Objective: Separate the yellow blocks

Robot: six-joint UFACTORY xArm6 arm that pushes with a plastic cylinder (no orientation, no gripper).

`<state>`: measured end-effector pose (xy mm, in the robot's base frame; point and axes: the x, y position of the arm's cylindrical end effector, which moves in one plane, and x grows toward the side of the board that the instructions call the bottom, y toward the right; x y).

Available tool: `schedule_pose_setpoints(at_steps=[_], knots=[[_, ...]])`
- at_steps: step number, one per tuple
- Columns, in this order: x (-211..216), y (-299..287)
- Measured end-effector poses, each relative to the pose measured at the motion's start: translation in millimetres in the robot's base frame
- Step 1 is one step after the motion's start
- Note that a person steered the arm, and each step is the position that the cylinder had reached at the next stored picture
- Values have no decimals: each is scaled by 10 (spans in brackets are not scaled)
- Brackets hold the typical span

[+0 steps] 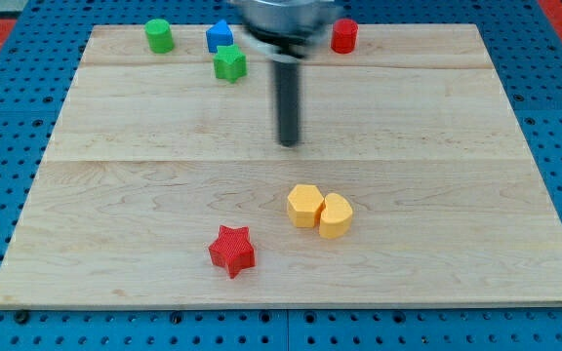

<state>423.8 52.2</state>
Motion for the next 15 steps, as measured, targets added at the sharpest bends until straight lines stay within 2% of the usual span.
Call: schedule_pose_setpoints(at_steps=[1, 2, 3, 4, 5, 6, 8, 11, 15], knots=[[172, 909], [345, 956], [826, 912], [1009, 300], [1020, -360], [866, -960], [157, -1611], [340, -1434], [169, -1467]])
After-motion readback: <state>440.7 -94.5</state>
